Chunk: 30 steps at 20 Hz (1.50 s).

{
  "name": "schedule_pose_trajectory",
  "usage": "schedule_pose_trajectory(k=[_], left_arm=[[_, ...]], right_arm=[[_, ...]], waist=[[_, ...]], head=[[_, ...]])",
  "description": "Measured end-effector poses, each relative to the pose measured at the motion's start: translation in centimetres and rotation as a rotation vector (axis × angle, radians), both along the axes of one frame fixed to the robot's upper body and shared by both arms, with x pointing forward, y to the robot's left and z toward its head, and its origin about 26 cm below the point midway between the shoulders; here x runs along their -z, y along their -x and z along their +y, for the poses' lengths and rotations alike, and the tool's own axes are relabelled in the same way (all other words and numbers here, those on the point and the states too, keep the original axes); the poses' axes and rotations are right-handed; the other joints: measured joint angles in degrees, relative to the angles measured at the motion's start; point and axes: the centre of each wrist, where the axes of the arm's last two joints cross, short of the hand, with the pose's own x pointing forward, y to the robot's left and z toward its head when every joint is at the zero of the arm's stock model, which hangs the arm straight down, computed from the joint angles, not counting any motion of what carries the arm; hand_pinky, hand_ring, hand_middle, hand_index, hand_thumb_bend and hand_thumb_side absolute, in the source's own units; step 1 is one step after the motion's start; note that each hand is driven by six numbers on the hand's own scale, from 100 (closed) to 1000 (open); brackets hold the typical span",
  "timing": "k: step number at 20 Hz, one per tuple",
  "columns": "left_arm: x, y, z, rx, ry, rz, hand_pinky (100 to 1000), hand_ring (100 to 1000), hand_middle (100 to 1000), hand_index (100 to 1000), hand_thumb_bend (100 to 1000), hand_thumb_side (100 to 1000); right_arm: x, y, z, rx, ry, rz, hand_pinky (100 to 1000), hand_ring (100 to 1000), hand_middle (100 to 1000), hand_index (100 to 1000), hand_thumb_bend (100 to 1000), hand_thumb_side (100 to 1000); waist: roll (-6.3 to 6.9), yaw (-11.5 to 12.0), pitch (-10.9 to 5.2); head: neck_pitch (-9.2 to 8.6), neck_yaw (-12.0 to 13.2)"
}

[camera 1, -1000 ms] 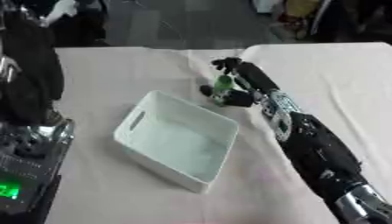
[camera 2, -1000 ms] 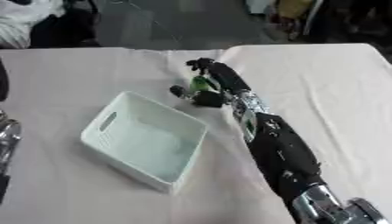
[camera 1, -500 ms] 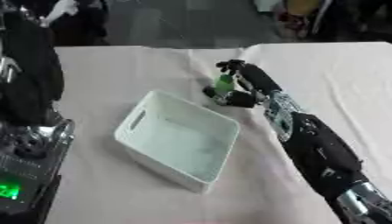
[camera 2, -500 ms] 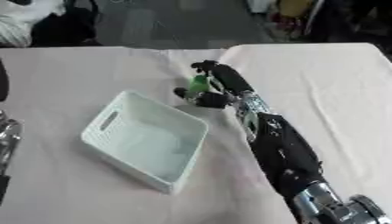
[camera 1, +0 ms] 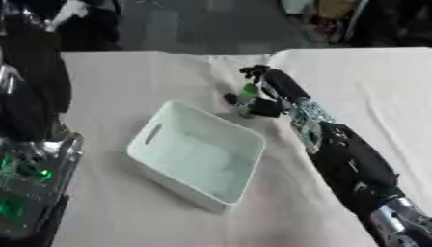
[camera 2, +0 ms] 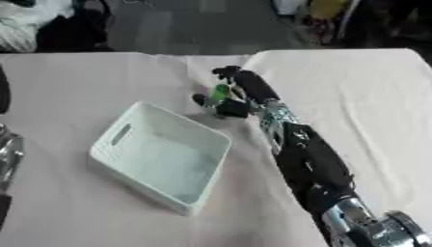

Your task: Pick up objects on the table and place them in the box.

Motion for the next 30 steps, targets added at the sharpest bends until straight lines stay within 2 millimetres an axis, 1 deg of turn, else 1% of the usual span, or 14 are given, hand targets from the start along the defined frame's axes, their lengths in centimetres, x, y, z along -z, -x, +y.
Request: schedule_pose_trajectory(k=[5, 8, 13, 17, 19, 21, 22, 23, 25, 27, 30], left_arm=[[-0.1, 0.0, -0.2, 0.007, 0.006, -0.004, 524, 674, 806, 787, 303, 1000], [-0.2, 0.0, -0.2, 0.008, 0.006, -0.007, 523, 674, 806, 787, 303, 1000], [-0.2, 0.0, -0.2, 0.011, 0.005, -0.009, 523, 674, 806, 786, 304, 1000], [-0.2, 0.0, -0.3, 0.016, 0.004, -0.008, 523, 674, 806, 786, 304, 1000], [-0.2, 0.0, -0.3, 0.018, 0.003, -0.007, 523, 674, 806, 786, 304, 1000], [-0.2, 0.0, -0.4, 0.02, 0.003, -0.006, 523, 675, 806, 786, 303, 1000], [-0.2, 0.0, -0.4, 0.02, 0.003, -0.006, 523, 675, 806, 786, 303, 1000], [-0.2, 0.0, -0.4, 0.02, 0.003, -0.007, 523, 675, 806, 786, 303, 1000], [-0.2, 0.0, -0.4, 0.021, 0.003, -0.007, 523, 674, 806, 786, 302, 1000], [-0.2, 0.0, -0.4, 0.021, 0.003, -0.007, 523, 675, 806, 786, 302, 1000], [-0.3, 0.0, -0.4, 0.022, 0.003, -0.01, 523, 675, 806, 786, 302, 1000]], right_arm=[[0.2, 0.0, 0.0, 0.005, 0.004, 0.003, 626, 693, 730, 898, 645, 1000], [0.3, 0.0, -0.1, 0.007, 0.008, 0.007, 597, 691, 730, 895, 638, 1000], [0.3, 0.0, -0.1, 0.01, 0.008, 0.008, 575, 689, 731, 885, 628, 1000], [0.4, 0.0, -0.2, 0.015, 0.017, 0.004, 453, 663, 741, 875, 612, 1000], [0.4, 0.0, -0.2, 0.017, 0.023, -0.001, 390, 636, 739, 875, 607, 1000], [0.5, 0.0, -0.2, 0.017, 0.023, -0.006, 342, 617, 734, 876, 604, 989], [0.5, 0.0, -0.2, 0.017, 0.02, -0.01, 302, 596, 725, 872, 605, 976], [0.5, 0.0, -0.2, 0.018, 0.017, -0.014, 285, 587, 723, 873, 604, 971], [0.8, 0.1, -0.3, 0.022, 0.006, -0.018, 220, 547, 700, 868, 600, 964], [0.9, 0.1, -0.4, 0.024, -0.006, -0.021, 106, 482, 661, 845, 586, 950], [1.1, 0.2, -0.5, 0.027, -0.028, -0.025, 100, 365, 588, 783, 557, 904]], waist=[[0.01, 0.32, 0.17], [0.01, 0.43, 0.26], [0.0, 0.59, 0.28], [0.0, 0.63, 0.31], [0.0, 0.65, 0.33], [0.0, 0.65, 0.35], [0.0, 0.65, 0.35], [0.0, 0.66, 0.35], [0.0, 0.66, 0.35], [0.0, 0.66, 0.35], [0.0, 0.66, 0.35]], head=[[-0.38, -0.19], [-0.39, -0.2], [-0.41, -0.2], [-0.41, -0.2], [-0.41, -0.2], [-0.41, -0.2], [-0.42, -0.2], [-0.42, -0.2], [-0.42, -0.2], [-0.42, -0.2], [-0.81, -0.2]])
